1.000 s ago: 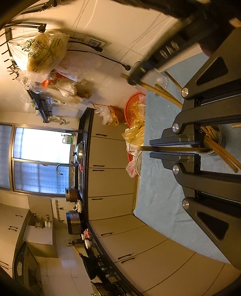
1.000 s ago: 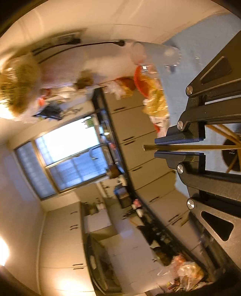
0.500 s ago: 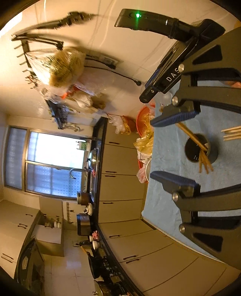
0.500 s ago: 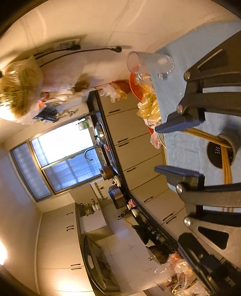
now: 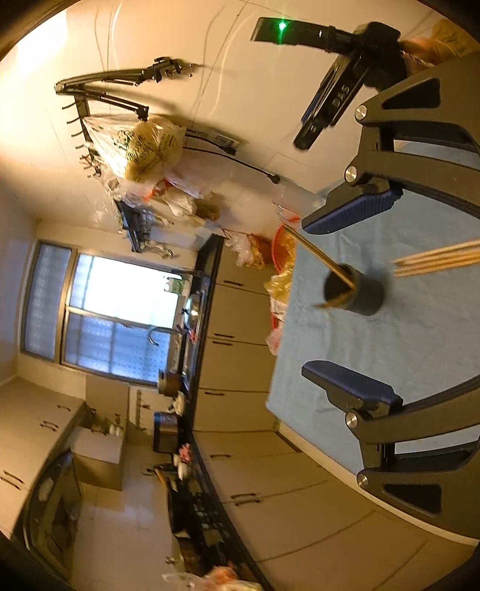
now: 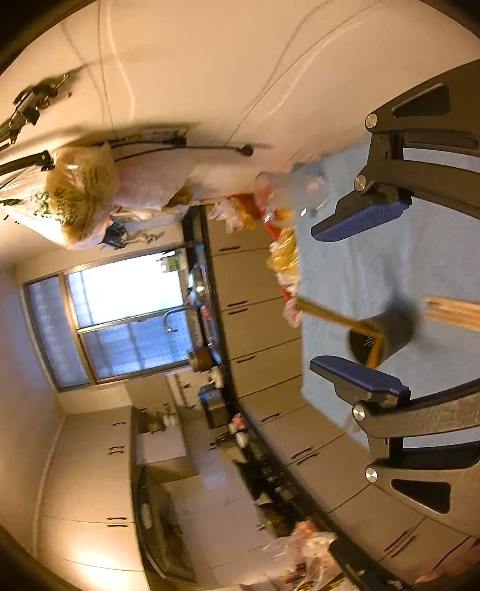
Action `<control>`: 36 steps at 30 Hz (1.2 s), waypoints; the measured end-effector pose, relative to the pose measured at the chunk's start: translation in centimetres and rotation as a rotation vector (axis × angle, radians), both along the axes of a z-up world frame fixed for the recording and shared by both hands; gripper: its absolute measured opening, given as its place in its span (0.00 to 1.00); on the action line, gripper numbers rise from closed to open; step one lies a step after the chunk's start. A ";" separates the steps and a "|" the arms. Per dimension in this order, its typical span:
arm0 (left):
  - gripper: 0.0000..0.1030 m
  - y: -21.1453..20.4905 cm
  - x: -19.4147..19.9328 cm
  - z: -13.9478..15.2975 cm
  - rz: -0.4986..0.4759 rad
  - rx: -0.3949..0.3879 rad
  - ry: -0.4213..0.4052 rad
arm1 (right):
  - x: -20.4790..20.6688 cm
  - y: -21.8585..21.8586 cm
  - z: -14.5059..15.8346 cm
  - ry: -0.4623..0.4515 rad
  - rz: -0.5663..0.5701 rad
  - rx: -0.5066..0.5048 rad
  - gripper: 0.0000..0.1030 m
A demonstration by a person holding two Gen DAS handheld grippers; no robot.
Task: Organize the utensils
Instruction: 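Withdraw both open grippers from the holder toward the loose chopsticks, then close the left gripper on a chopstick while the right gripper grasps another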
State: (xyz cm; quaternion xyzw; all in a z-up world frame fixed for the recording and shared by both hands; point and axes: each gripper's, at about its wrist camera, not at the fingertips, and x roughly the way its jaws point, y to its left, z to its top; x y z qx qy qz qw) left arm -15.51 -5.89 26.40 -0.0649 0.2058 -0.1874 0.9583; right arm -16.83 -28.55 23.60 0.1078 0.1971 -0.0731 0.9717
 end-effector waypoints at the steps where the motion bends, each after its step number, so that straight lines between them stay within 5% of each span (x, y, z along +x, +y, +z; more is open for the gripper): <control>1: 0.68 0.4 -0.1 -0.5 0.009 0.002 0.009 | -0.4 -0.1 -0.3 0.014 0.000 -0.005 0.67; 7: 0.68 2.4 -1.0 -5.1 0.064 0.053 0.081 | -3.2 -0.3 -6.4 0.222 0.048 -0.031 0.70; 14: 0.68 2.4 -0.4 -11.1 0.048 0.096 0.238 | -4.6 -0.3 -15.1 0.435 0.127 0.055 0.70; 19: 0.68 1.3 0.0 -14.3 0.017 0.136 0.311 | -3.7 0.8 -18.4 0.492 0.162 0.071 0.70; 24: 0.68 -0.1 0.8 -16.9 -0.016 0.169 0.370 | -1.9 3.3 -20.0 0.518 0.200 0.048 0.48; 34: 0.68 -2.2 2.5 -19.5 -0.062 0.194 0.445 | -0.2 6.6 -22.6 0.564 0.213 -0.099 0.38; 36: 0.68 -2.9 2.6 -19.9 -0.074 0.208 0.449 | -0.1 6.7 -22.6 0.557 0.191 -0.130 0.29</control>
